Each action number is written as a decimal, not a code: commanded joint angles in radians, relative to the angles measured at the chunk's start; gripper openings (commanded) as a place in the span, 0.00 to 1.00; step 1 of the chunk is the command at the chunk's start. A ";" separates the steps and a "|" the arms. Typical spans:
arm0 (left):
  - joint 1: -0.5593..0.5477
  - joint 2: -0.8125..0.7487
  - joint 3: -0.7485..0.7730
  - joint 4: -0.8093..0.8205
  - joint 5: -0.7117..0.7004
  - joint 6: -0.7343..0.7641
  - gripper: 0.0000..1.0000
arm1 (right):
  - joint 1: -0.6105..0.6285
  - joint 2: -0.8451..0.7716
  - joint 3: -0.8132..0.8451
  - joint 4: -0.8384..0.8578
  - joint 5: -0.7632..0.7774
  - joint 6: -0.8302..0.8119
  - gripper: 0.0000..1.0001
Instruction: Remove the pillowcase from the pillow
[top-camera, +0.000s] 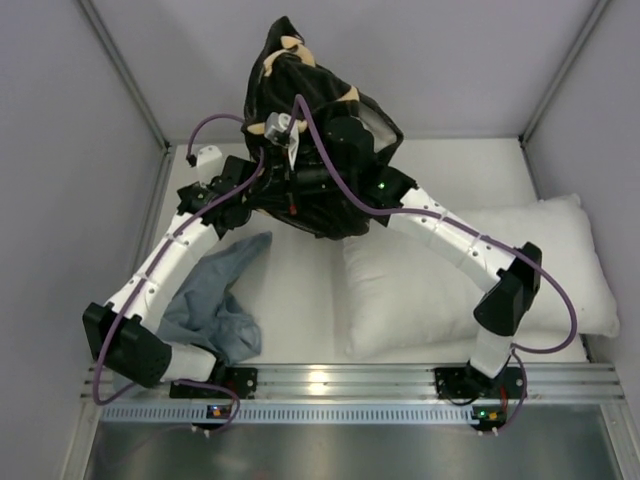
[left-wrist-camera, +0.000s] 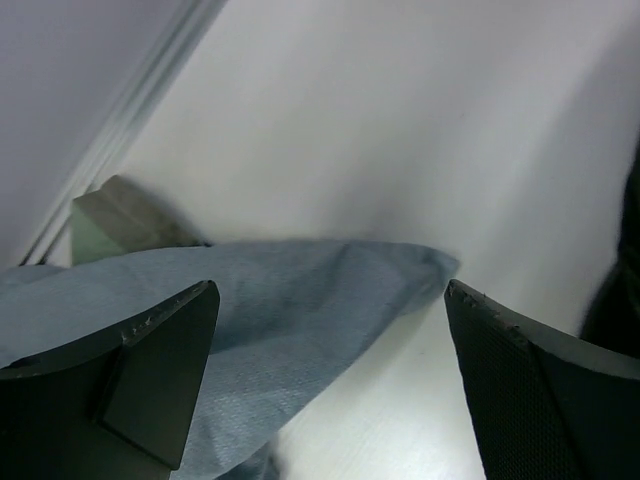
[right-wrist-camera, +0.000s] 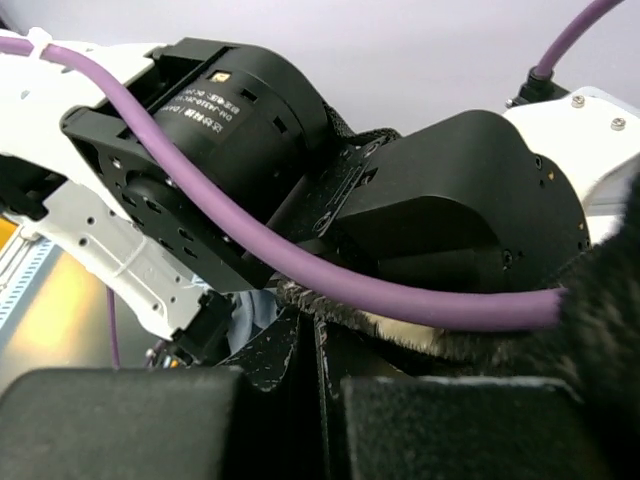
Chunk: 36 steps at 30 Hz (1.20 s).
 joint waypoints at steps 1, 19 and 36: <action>-0.043 -0.004 0.079 -0.034 -0.122 -0.001 0.98 | 0.042 0.109 -0.127 -0.078 0.118 -0.059 0.00; 0.159 0.226 0.007 0.128 0.159 0.065 0.97 | -0.206 -0.272 -0.441 0.051 0.274 0.070 0.00; 0.319 0.173 0.473 -0.019 0.401 0.203 0.97 | 0.090 -0.112 -0.394 -0.182 0.353 -0.084 0.78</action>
